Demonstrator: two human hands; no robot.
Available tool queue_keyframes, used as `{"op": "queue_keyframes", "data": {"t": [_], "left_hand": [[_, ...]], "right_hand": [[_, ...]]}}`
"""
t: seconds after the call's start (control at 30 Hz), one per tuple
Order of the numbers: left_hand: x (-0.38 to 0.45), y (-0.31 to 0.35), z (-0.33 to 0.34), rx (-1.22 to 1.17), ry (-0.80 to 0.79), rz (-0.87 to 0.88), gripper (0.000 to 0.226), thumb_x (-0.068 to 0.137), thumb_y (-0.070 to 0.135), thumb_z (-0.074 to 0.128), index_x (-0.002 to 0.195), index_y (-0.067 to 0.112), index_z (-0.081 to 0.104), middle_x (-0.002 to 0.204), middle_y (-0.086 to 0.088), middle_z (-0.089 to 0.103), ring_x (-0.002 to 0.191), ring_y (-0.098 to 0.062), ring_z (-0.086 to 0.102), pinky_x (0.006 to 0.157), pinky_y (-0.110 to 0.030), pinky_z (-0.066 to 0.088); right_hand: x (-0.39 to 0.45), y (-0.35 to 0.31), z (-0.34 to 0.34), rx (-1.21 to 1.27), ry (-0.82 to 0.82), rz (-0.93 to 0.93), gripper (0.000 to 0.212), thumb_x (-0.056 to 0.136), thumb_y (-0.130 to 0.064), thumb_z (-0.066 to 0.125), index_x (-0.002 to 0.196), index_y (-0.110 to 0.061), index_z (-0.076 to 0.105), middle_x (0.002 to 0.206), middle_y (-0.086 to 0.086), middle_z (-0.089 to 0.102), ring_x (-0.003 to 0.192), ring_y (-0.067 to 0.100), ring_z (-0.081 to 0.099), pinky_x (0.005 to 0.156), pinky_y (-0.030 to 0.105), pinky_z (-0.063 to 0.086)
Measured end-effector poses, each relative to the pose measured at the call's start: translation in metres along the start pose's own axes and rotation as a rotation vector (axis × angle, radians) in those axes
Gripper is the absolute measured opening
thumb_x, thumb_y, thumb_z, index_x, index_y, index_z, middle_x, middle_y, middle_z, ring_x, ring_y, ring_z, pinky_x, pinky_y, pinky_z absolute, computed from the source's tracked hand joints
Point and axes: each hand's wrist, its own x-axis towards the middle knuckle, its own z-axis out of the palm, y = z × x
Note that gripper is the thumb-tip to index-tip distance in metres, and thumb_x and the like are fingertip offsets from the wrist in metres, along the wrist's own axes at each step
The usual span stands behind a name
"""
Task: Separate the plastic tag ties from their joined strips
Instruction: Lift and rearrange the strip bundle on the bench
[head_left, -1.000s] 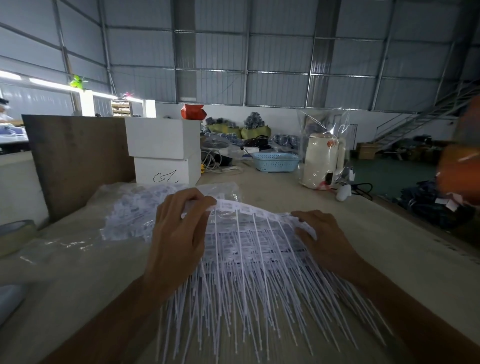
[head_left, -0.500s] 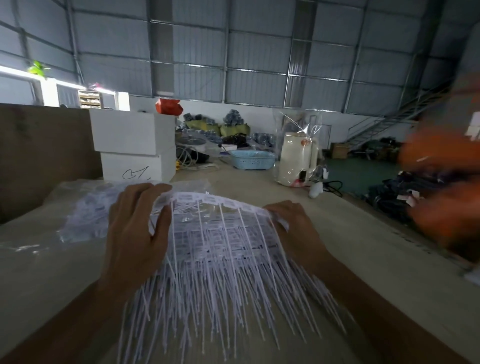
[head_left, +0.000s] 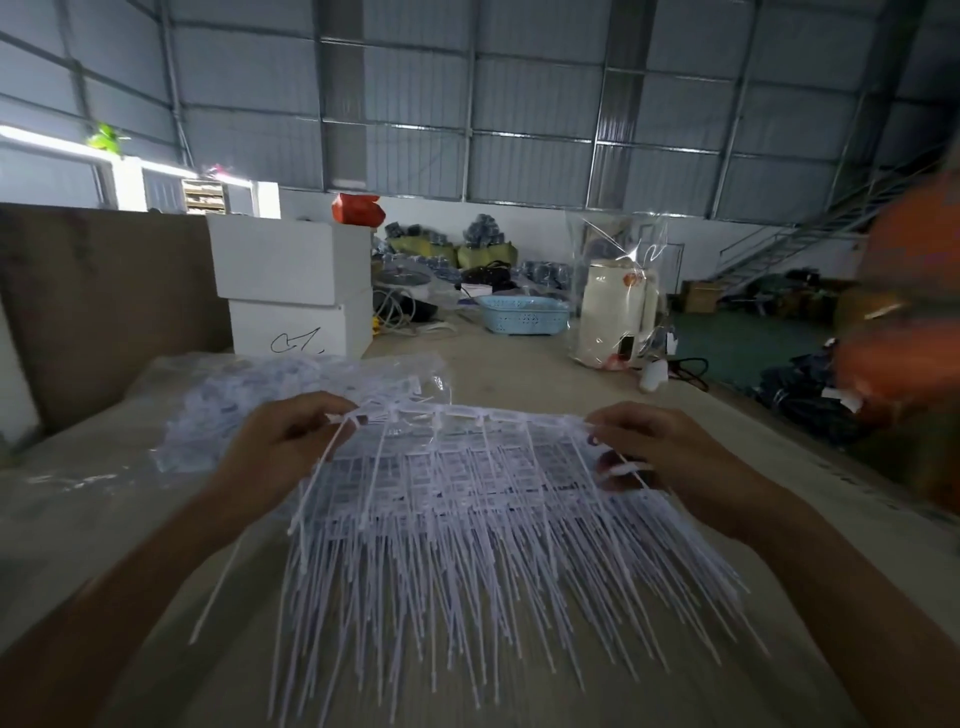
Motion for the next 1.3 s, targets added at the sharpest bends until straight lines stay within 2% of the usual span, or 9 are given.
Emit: {"op": "queue_keyframes", "data": {"t": [0.2,0.37,0.47,0.57,0.7,0.9,1.03,1.13,1.3], "left_hand": [[-0.004,-0.008,-0.004,0.005,-0.196,-0.116,0.015,0.092,0.017,0.062,0.096,0.02,0.076,0.062,0.003,0.063,0.052,-0.001,0.052,0.049,-0.01,0.037],[-0.004,-0.007,-0.015,-0.143,-0.274,-0.246,0.03,0.096,0.005,0.055,0.1,0.024,0.078,0.077,-0.014,0.068,0.062,-0.024,0.055,0.059,-0.031,0.04],[-0.002,-0.005,-0.022,-0.255,-0.251,-0.352,0.023,0.095,0.021,0.055,0.1,0.021,0.078,0.073,-0.018,0.068,0.051,-0.027,0.057,0.046,-0.026,0.04],[-0.004,-0.006,-0.025,0.065,-0.152,-0.197,0.021,0.097,0.019,0.061,0.09,0.029,0.078,0.072,-0.006,0.073,0.048,-0.018,0.064,0.045,-0.027,0.05],[0.001,0.008,-0.015,0.372,-0.044,0.009,0.015,0.094,0.031,0.063,0.097,0.045,0.069,0.094,0.017,0.073,0.082,0.001,0.068,0.075,-0.023,0.052],[0.0,0.045,0.05,0.403,-0.327,0.184,0.055,0.083,0.079,0.04,0.126,0.049,0.056,0.112,0.029,0.063,0.102,0.011,0.057,0.084,-0.021,0.047],[-0.02,0.042,0.089,0.432,-0.392,0.218,0.056,0.087,0.072,0.046,0.135,0.044,0.05,0.119,0.022,0.062,0.097,0.01,0.056,0.079,-0.013,0.044],[-0.029,0.042,0.1,0.483,-0.338,0.244,0.047,0.094,0.057,0.052,0.137,0.041,0.049,0.127,0.017,0.061,0.109,-0.008,0.06,0.087,-0.027,0.048],[-0.034,0.051,0.094,0.457,-0.133,0.269,0.034,0.098,0.04,0.055,0.131,0.037,0.058,0.113,0.014,0.066,0.095,-0.01,0.062,0.079,-0.033,0.054]], "right_hand": [[-0.001,0.003,-0.002,0.18,0.068,0.009,0.018,0.095,-0.012,0.062,0.101,-0.016,0.078,0.079,0.0,0.07,0.063,0.011,0.063,0.061,0.021,0.053],[-0.003,0.009,0.002,0.281,0.13,0.093,0.02,0.094,-0.001,0.06,0.099,-0.006,0.078,0.078,0.01,0.07,0.061,0.013,0.064,0.06,0.022,0.055],[-0.005,0.01,0.006,0.234,0.117,0.133,0.018,0.093,-0.001,0.062,0.102,-0.004,0.077,0.079,0.011,0.072,0.061,0.012,0.066,0.057,0.02,0.053],[-0.005,0.01,0.013,0.262,0.084,0.128,0.018,0.093,0.0,0.062,0.102,-0.003,0.076,0.083,0.012,0.073,0.064,0.013,0.067,0.059,0.02,0.054],[-0.008,0.005,0.024,0.305,0.027,0.067,0.017,0.093,0.0,0.061,0.103,-0.002,0.075,0.082,0.011,0.069,0.066,0.012,0.066,0.062,0.02,0.054],[-0.016,0.005,0.039,0.231,-0.087,0.096,0.019,0.094,0.0,0.062,0.11,0.003,0.07,0.081,0.006,0.069,0.069,0.009,0.066,0.063,0.019,0.053],[-0.016,0.004,0.041,0.233,-0.079,0.07,0.016,0.096,-0.006,0.062,0.106,-0.004,0.074,0.085,0.005,0.07,0.073,0.009,0.067,0.069,0.022,0.056],[-0.017,0.001,0.041,0.275,-0.079,0.035,0.016,0.092,-0.013,0.066,0.103,-0.008,0.076,0.086,0.005,0.071,0.076,0.011,0.069,0.072,0.025,0.057],[-0.02,-0.006,0.04,0.265,-0.086,-0.023,0.02,0.092,-0.02,0.066,0.104,-0.007,0.076,0.089,0.012,0.071,0.078,0.018,0.069,0.072,0.028,0.058]]}}
